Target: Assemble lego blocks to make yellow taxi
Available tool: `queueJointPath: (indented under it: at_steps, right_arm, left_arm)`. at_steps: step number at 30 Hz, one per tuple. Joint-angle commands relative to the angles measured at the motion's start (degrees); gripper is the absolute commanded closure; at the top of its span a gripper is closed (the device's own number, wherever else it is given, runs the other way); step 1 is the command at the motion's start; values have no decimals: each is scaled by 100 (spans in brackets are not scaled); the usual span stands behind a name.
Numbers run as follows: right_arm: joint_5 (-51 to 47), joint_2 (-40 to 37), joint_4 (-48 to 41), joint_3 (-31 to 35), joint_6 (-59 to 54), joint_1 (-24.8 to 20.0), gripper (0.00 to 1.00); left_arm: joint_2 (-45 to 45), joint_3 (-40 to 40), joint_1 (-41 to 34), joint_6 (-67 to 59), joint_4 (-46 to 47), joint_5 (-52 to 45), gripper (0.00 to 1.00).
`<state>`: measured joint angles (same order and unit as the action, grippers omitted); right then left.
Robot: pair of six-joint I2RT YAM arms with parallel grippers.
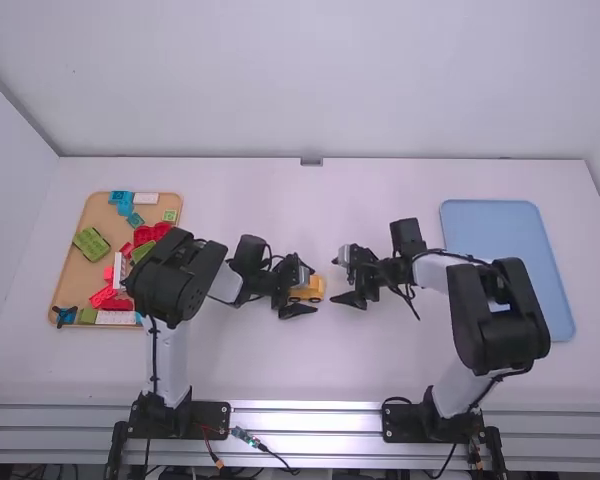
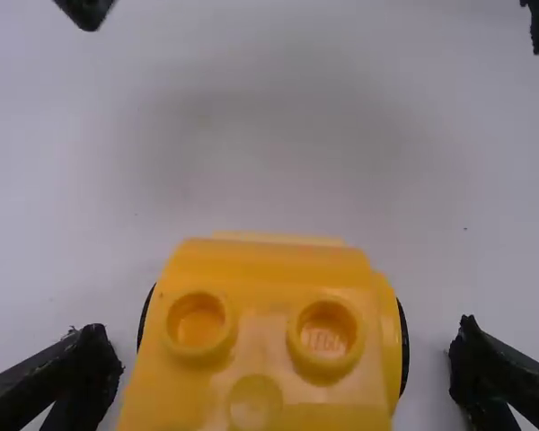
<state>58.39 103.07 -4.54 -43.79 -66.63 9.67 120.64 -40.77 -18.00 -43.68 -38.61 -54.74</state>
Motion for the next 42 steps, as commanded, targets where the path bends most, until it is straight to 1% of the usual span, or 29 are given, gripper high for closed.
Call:
queueJointPath:
  at_steps: [1,3,6,8,10,12,16,18,20,23,25,28,31,34,37,42]
  right_arm:
    - [334,-42,192,249,-63,-57,5]
    - [323,-42,629,446,282,-59,1]
    - [249,-42,1565,807,975,26,0]
    - [-9,-42,2140,1014,1353,140,0]
    - [-201,-42,2463,1119,1631,243,0]
    - [-431,-42,2785,1224,1735,402,1]
    - [-728,-42,3062,1307,1952,566,0]
    - [-774,-7,3182,1303,2059,570,0]
    - [-719,177,3285,1204,2028,511,0]
    - [-691,503,3274,994,2035,457,0]
    - [-501,782,3259,815,2035,457,0]
    - [280,1241,3250,505,1781,457,0]
    - [619,1355,3246,442,1467,476,1]
    - [407,1353,3305,446,1482,605,0]
    - [-94,1373,3543,446,1788,850,0]
    - [-807,1742,4146,282,2448,1314,0]
  left_arm:
    - [-17,-20,-2,85,109,192,1]
    - [-175,-20,0,61,271,203,1]
    - [-629,-22,0,63,695,501,1]
    - [-1008,-20,0,17,1067,756,1]
    - [-1298,-20,-2,4,1342,817,1]
    - [-1700,-26,2,-413,1829,695,1]
    - [-2277,-111,125,-787,2586,660,1]
    - [-2450,-133,221,-787,2752,612,1]
    - [-2688,-140,437,-846,2986,505,1]
    - [-2855,-138,706,-1108,3263,83,1]
    - [-2924,-138,929,-1296,3425,-247,1]
    - [-2957,-133,1333,-1423,3563,-669,1]
    - [-2957,-133,1596,-1425,3624,-872,1]
    - [-2957,-131,1803,-1425,3670,-984,1]
    - [-2957,-131,1939,-1425,3668,-1104,1]
    - [-2957,-131,1923,-1423,3668,-1143,1]
